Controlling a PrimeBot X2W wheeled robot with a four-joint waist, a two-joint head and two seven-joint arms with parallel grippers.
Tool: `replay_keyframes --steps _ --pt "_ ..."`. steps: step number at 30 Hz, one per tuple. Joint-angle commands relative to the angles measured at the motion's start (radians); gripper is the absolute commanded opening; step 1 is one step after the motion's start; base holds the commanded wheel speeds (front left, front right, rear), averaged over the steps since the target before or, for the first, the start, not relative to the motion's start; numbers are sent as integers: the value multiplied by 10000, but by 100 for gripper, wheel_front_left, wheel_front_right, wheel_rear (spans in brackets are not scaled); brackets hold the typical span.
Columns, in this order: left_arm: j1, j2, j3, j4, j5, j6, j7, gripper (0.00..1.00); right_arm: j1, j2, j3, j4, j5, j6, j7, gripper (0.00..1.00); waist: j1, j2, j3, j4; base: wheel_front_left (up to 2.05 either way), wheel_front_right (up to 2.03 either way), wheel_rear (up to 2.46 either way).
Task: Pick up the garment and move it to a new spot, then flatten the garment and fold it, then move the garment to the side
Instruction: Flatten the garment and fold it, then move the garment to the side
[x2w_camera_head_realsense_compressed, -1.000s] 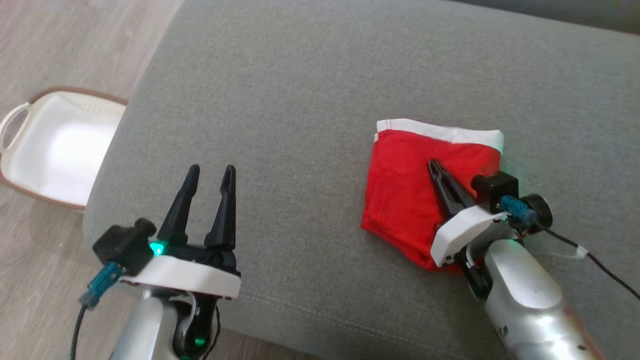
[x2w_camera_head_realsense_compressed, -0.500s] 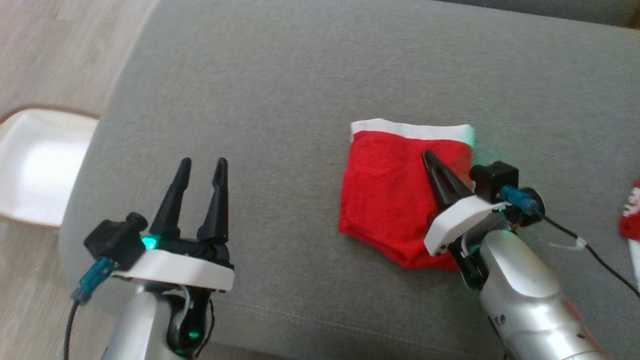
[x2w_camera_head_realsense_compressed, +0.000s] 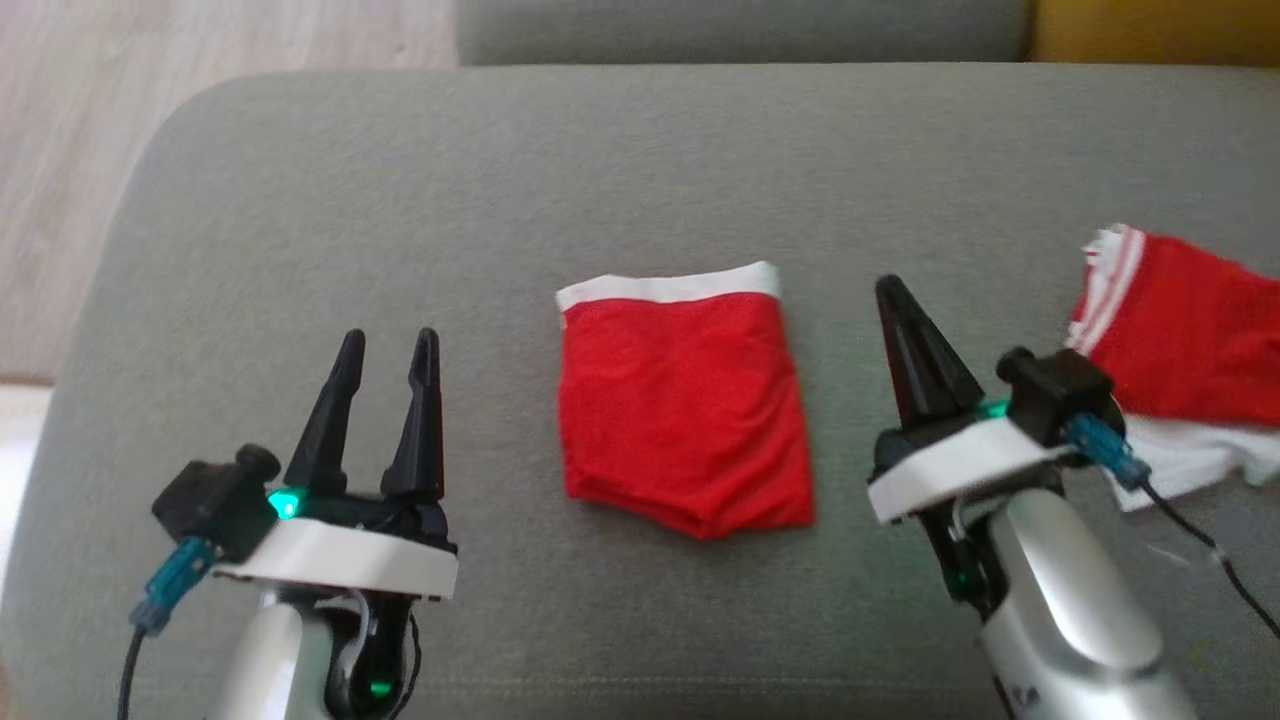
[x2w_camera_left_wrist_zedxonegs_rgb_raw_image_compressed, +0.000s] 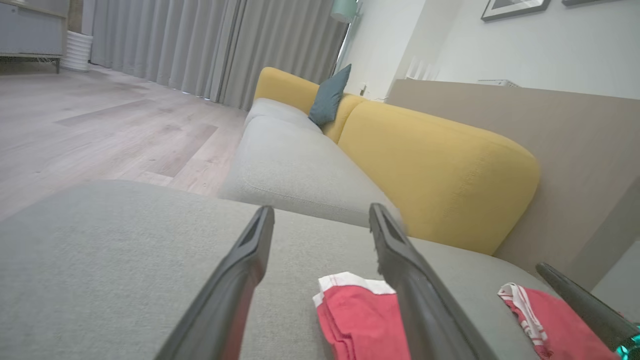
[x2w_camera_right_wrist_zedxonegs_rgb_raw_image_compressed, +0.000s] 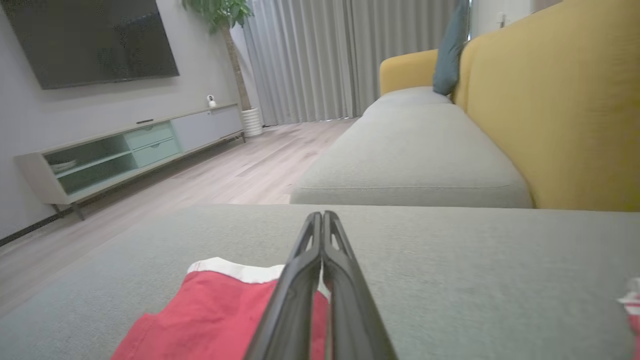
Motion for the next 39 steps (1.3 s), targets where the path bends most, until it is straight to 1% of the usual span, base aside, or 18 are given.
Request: replay_keyframes --steps 1,6,7,8,9,13,18,21,24,28,32,39 --pt "-249 62 341 -379 94 57 -55 100 -42 97 84 -501 -115 -7 -109 0 0 0 -229 -358 0 0 0" --pt "-120 62 274 -377 101 121 -55 100 971 97 -489 -1170 -208 -7 -109 0 0 0 -365 -648 0 0 0" --pt "-87 62 266 -374 96 128 -55 100 1145 97 -599 -1286 -214 -7 -109 33 0 0 -381 -684 0 0 0" --pt "-48 62 259 -366 88 129 -55 100 1305 97 -690 -1401 -208 -7 -110 96 0 0 -400 -716 0 0 0" --pt "3 62 249 -346 86 131 -55 100 1445 97 -760 -1481 -170 -7 -110 100 0 0 -419 -748 0 0 0" --pt "170 62 243 -297 124 140 -55 100 1762 97 -891 -1670 -203 -7 -110 100 0 0 -467 -824 0 0 0" --pt "179 62 198 -281 139 122 -55 100 1829 97 -913 -1658 -217 -7 -110 100 0 0 -447 -758 0 0 0" --pt "93 62 130 -277 135 103 -55 100 1711 97 -765 -1453 -84 -7 25 100 0 0 -344 -622 0 0 0" --pt "26 62 56 -276 121 75 -55 100 1471 97 -465 -1125 284 -7 349 100 0 0 -183 -456 0 0 0" --pt "-69 62 -29 -193 104 29 -55 100 960 97 -21 -263 1288 -7 886 100 0 0 37 -149 0 0 0" --pt "-195 62 -133 -108 74 -20 -55 100 327 97 432 1026 2433 -7 1244 100 0 0 237 247 0 0 0" --pt "-379 62 -203 21 -1 -67 -55 100 -968 97 1273 3371 3741 -7 1237 100 0 0 511 903 0 0 0"
